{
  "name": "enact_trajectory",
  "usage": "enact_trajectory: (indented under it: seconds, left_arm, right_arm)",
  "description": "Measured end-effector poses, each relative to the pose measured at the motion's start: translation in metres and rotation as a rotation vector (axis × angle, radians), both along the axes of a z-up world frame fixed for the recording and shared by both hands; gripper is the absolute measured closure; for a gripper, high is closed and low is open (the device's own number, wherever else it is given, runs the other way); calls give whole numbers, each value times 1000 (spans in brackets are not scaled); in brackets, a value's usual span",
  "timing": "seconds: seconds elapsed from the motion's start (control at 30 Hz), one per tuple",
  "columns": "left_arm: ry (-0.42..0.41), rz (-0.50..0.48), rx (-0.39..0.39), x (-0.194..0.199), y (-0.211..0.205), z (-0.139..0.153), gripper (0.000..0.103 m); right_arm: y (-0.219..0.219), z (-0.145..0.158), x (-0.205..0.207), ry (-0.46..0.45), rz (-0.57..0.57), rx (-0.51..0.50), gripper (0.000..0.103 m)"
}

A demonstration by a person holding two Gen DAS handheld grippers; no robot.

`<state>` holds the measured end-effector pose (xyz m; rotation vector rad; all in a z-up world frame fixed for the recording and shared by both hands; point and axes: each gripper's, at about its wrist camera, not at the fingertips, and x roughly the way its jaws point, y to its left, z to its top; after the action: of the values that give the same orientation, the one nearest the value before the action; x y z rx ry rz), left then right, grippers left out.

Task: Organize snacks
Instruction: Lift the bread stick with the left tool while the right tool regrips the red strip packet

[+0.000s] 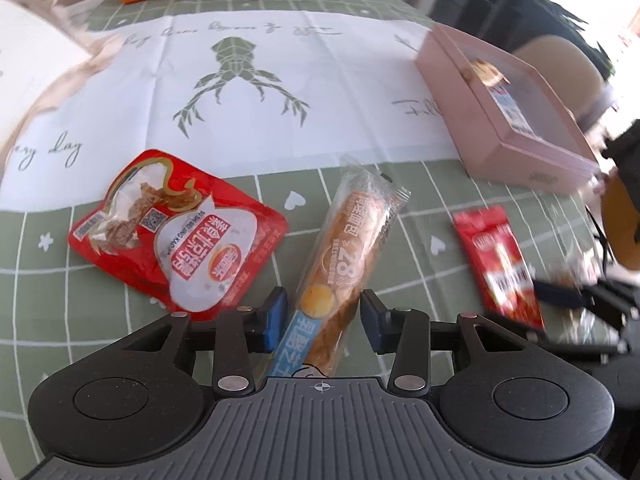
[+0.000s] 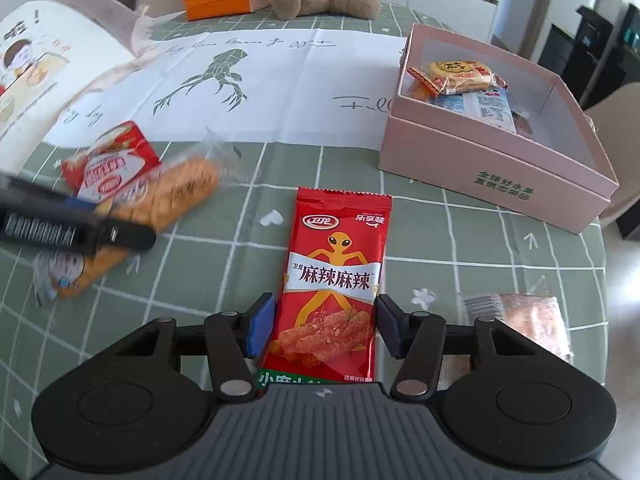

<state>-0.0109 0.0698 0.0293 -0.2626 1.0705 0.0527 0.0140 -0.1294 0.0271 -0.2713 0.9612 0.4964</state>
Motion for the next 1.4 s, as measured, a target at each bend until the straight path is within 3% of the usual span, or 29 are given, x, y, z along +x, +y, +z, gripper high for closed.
enact_trajectory:
  seconds: [0.4,0.6,0.73,0.9,1.07,1.17,1.23,1.3,1.4]
  left_arm:
    - [54,-13,124,18,-93,0,62]
    - [72,68,109,30,-109,0,58]
    - [83,119,119,37,-108,0,66]
    - [108,180,134,37,-109,0,67]
    - [114,173,164,36,-114,-1,67]
    - [113,116,161,41,-116,-2,56]
    - [98,75,135,43,-115,-3,40]
    - [85,39,115,44,-115,-4,31]
    - [79,-50,132,42,-118,-6,29]
  right_arm:
    - [-55,-3,19,-8,143,42,46]
    - [-71,-7,27,-30,211,58,31]
    - [-76,-11,28,-57,242,75,23]
    - [-75,-16,25,-73,271,94,9]
    - [-70,-21,22,-90,267,96,0]
    - [-70,-21,20,-97,247,100,0]
    - [-69,-21,20,-98,244,102,0]
    - [-69,-21,20,-97,246,99,0]
    - [-71,-20,19,-81,250,91,0]
